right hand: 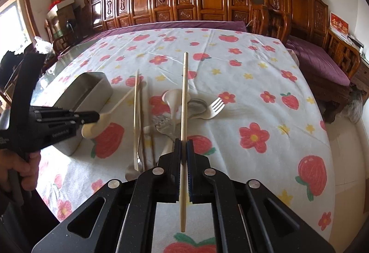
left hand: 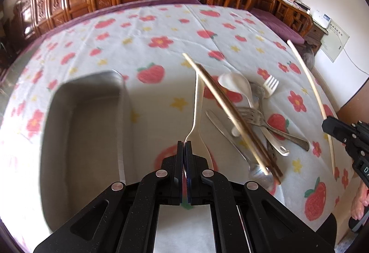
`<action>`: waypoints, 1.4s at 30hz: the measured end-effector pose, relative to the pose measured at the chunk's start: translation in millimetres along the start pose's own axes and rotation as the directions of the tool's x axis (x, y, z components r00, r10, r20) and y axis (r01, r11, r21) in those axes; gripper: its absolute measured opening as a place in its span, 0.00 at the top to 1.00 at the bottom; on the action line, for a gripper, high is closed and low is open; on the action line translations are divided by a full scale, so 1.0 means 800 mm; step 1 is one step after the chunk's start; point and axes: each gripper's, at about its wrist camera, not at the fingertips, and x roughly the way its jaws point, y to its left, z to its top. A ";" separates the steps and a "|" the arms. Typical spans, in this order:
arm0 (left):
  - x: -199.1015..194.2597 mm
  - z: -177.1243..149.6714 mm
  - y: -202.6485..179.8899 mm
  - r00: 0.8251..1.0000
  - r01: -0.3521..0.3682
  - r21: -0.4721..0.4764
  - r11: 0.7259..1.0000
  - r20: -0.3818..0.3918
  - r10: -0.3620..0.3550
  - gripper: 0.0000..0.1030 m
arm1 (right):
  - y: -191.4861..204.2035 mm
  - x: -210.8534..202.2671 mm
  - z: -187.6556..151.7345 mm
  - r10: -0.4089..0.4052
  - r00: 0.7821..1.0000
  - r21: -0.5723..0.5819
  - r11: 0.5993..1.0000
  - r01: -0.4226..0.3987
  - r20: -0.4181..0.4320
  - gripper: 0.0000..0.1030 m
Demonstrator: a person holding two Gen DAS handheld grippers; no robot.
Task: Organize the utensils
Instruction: 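Grasp a light wooden chopstick with the right tool while the left tool grasps a white plastic spoon, then lower the white spoon into the metal tray with the left tool while the right tool drops the chopstick in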
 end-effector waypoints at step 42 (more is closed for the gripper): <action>-0.065 -0.035 0.164 0.991 -0.128 -0.075 0.989 0.032 0.131 0.78 | 0.201 0.035 0.055 0.212 0.977 -0.074 0.974 -0.213 -0.026 0.94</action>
